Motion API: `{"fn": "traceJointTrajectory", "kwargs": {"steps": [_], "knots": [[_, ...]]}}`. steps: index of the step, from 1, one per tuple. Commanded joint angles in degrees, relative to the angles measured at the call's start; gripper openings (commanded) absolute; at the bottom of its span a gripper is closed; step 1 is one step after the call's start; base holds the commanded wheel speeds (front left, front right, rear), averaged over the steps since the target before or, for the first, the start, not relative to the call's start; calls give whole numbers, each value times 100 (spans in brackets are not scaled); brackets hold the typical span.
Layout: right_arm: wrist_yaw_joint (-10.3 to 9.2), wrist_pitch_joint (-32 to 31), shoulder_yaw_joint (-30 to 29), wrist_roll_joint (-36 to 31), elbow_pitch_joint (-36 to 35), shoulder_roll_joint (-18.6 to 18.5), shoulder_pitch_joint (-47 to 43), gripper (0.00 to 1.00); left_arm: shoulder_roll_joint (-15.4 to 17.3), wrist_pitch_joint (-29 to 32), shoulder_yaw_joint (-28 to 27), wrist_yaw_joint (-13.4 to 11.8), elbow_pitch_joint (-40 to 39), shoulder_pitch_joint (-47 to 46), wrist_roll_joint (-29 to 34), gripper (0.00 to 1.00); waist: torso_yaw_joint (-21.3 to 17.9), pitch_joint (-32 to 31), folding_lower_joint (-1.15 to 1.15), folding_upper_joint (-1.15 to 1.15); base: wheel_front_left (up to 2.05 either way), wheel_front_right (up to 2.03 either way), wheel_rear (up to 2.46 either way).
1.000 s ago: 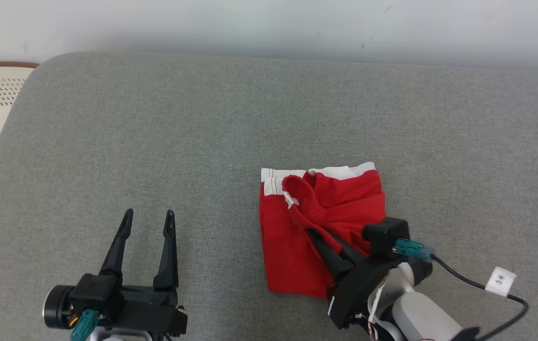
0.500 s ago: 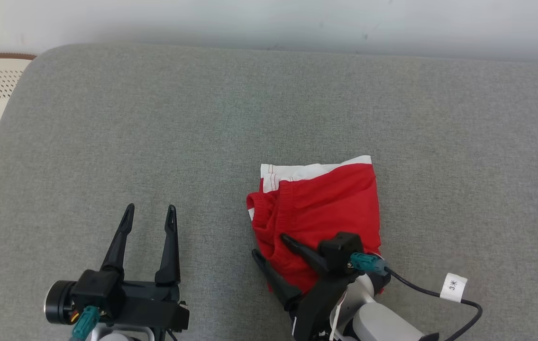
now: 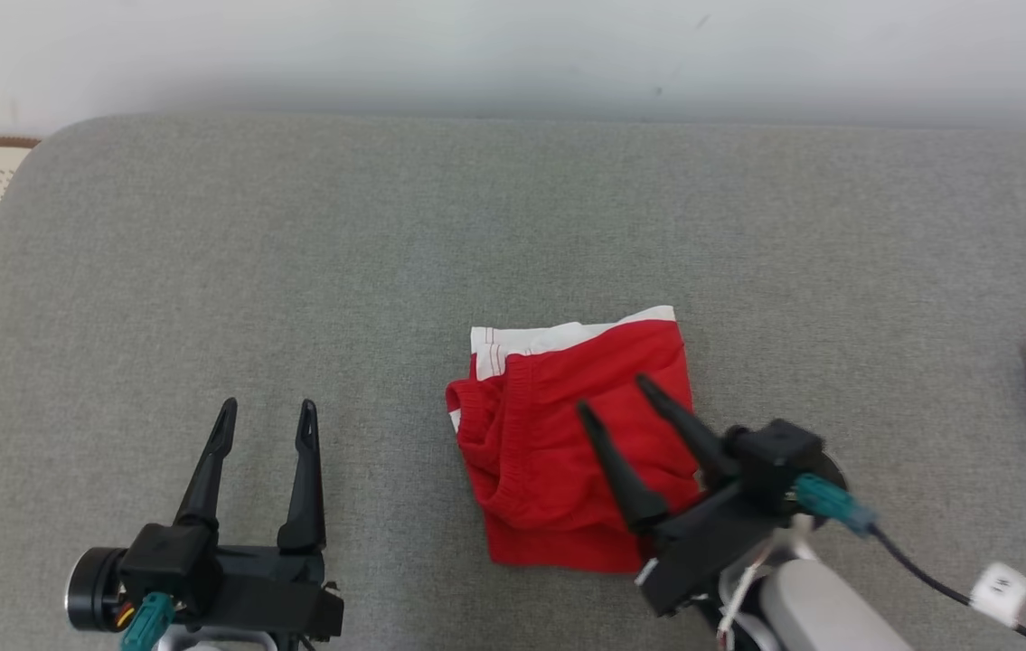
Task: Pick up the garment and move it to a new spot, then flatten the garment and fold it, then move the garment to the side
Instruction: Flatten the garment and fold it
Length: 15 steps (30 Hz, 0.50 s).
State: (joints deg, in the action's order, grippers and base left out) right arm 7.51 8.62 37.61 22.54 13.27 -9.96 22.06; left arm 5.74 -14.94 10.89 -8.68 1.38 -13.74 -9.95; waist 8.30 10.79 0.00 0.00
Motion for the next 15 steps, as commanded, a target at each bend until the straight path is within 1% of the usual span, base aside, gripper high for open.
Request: {"fn": "traceJointTrajectory", "kwargs": {"steps": [1,6,7,11,15], "knots": [[-4,32,-290,-153,-175,-68,-178,100,57,-21,-40,-34,7,112,82,100,-93,-96,0,0,0,0,0],[-3,-53,-1187,-495,-617,-130,-568,100,135,-21,-64,-42,-8,209,89,100,-212,-200,0,0,0,0,0],[-3,-53,-1187,-495,-617,-130,-568,100,135,-21,-64,-42,-8,209,89,100,-212,-200,0,0,0,0,0],[-4,-172,-1812,-746,-898,-156,-853,100,208,20,-101,-60,-34,268,68,100,-323,-284,0,0,0,0,0],[-4,-311,-2205,-896,-1124,-164,-1130,100,280,85,-116,-87,-73,356,66,100,-396,-376,0,0,0,0,0]]}}
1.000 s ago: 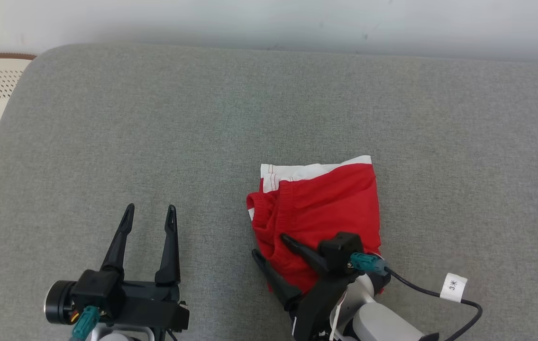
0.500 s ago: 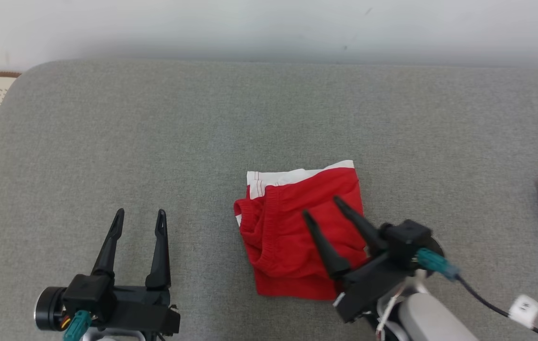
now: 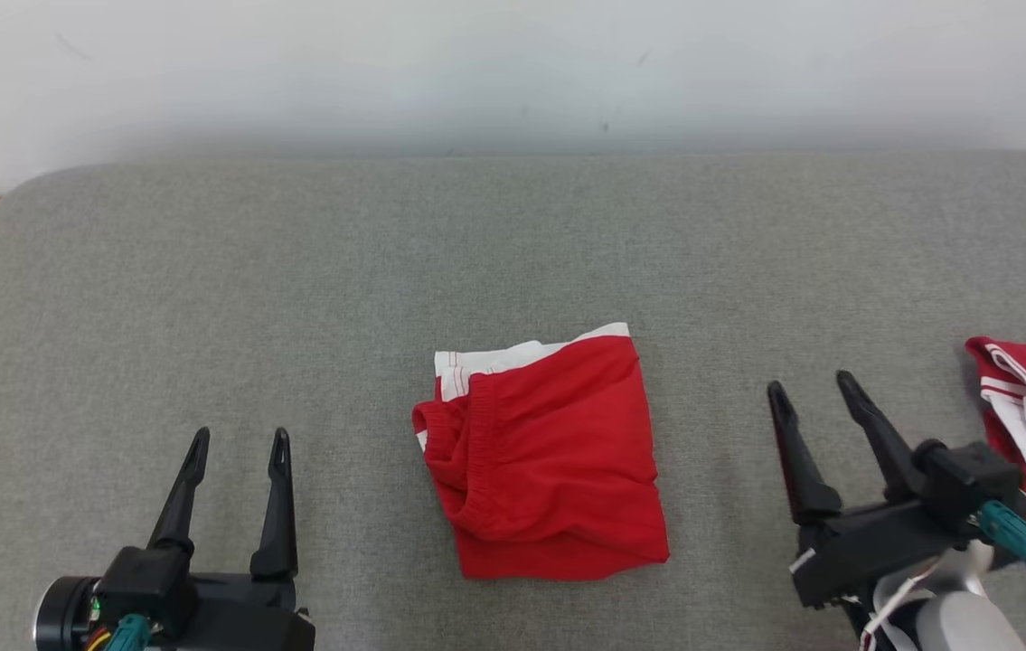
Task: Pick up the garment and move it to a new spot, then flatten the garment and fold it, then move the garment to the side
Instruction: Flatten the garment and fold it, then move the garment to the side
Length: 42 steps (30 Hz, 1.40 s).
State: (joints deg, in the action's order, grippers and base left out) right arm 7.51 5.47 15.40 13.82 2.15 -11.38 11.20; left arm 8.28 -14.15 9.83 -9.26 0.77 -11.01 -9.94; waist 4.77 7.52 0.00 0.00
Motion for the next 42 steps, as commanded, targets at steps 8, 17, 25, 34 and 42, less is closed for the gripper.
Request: {"fn": "traceJointTrajectory", "kwargs": {"steps": [8,17,25,34,42], "knots": [[-4,-253,-400,-226,-347,-2,-589,100,171,183,-27,-75,-120,325,58,100,-155,-204,0,0,0,0,0],[-4,-372,-569,-331,-752,99,-989,100,281,322,-80,-151,-289,536,5,100,-251,-317,0,0,0,0,0],[-4,-477,-570,-346,-941,94,-1048,100,305,371,-14,-156,-353,480,-24,100,-209,-265,0,0,0,0,0],[-4,-733,-125,-186,-748,-154,-809,100,241,299,77,-167,-337,344,-31,100,117,-50,0,0,0,0,0],[-4,-882,593,189,-125,-435,-374,100,98,167,160,-181,-246,239,-77,100,515,298,0,0,0,0,0]]}}
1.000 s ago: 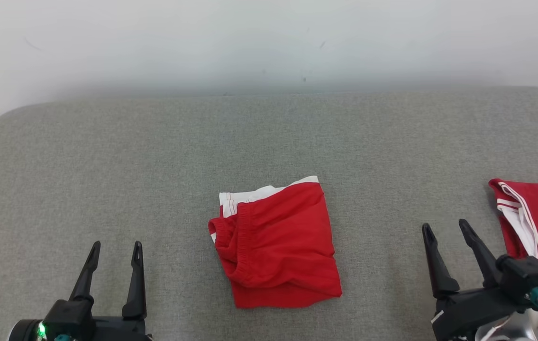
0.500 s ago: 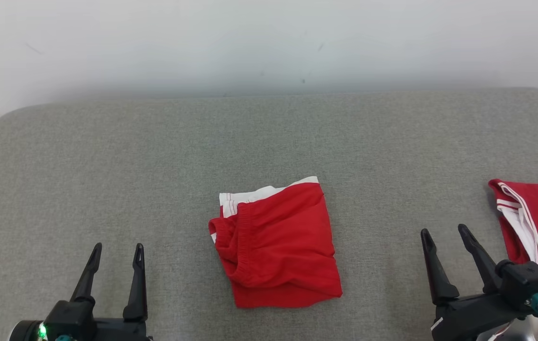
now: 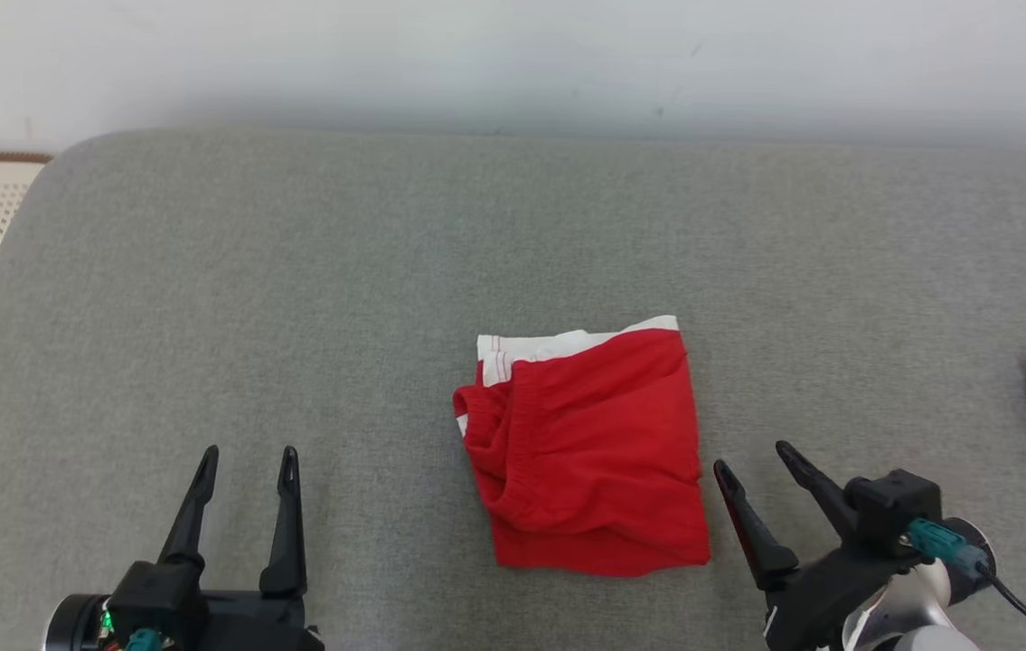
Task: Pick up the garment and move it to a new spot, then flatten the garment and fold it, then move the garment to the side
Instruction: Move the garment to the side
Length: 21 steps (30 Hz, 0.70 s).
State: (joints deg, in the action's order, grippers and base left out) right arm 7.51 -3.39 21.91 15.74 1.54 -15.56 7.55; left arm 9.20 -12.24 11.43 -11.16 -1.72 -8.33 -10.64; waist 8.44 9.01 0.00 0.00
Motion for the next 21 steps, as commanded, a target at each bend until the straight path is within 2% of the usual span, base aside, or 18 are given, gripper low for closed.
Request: {"fn": "traceJointTrajectory", "kwargs": {"steps": [1,7,14,15,16,17,21], "knots": [[-4,3,25,14,36,-56,58,100,-5,-48,5,9,28,-48,-14,100,189,189,0,0,0,0,0],[-4,-58,433,329,595,-152,371,100,-106,-147,83,25,140,-167,-30,100,365,366,0,0,0,0,0],[-3,-332,769,695,1017,-147,442,100,-140,-219,79,6,239,-253,-44,100,362,405,0,0,0,0,0],[-3,-381,818,733,1046,-157,440,46,-138,-218,75,5,246,-259,-45,100,346,403,0,0,0,0,0],[-3,-412,863,782,1051,-155,448,29,-134,-227,71,2,257,-265,-48,100,325,401,0,0,0,0,0],[-3,-414,892,822,1041,-156,470,0,-130,-232,61,3,266,-278,-51,100,303,401,0,0,0,0,0],[-4,-388,910,863,950,-204,557,0,-117,-251,61,-2,251,-325,-31,100,181,400,0,0,0,0,0]]}}
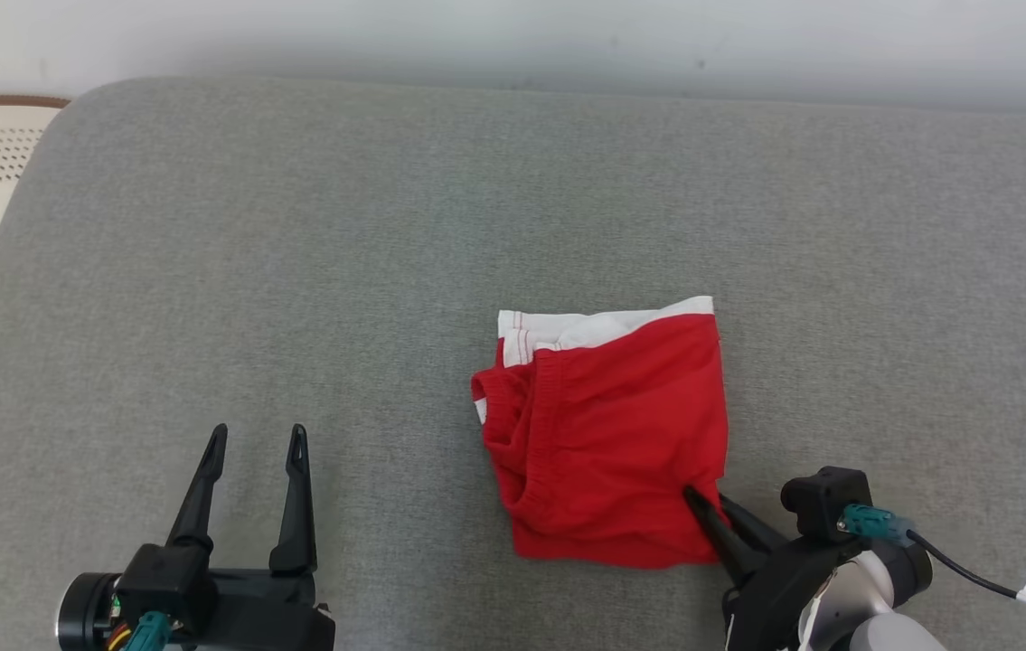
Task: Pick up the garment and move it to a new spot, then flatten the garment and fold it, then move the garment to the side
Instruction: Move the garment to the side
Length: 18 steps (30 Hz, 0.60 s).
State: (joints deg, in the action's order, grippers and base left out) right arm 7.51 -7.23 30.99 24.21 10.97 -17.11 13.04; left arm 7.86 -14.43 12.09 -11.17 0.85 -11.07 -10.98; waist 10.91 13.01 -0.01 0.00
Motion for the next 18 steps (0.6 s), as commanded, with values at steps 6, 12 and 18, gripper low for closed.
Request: {"fn": "traceJointTrajectory", "kwargs": {"steps": [6,12,18], "knots": [[-4,59,-149,-228,-252,-185,-40,0,70,-43,2,-21,-126,-66,71,100,-398,37,1,0,0,0,0],[-4,-47,-446,-469,-596,-402,-285,0,181,2,20,-46,-343,-135,175,100,-1030,174,1,0,0,0,0],[-5,-58,-812,-640,-756,-575,-506,0,303,168,50,-30,-515,-247,253,100,-1667,335,1,0,0,0,0]]}}
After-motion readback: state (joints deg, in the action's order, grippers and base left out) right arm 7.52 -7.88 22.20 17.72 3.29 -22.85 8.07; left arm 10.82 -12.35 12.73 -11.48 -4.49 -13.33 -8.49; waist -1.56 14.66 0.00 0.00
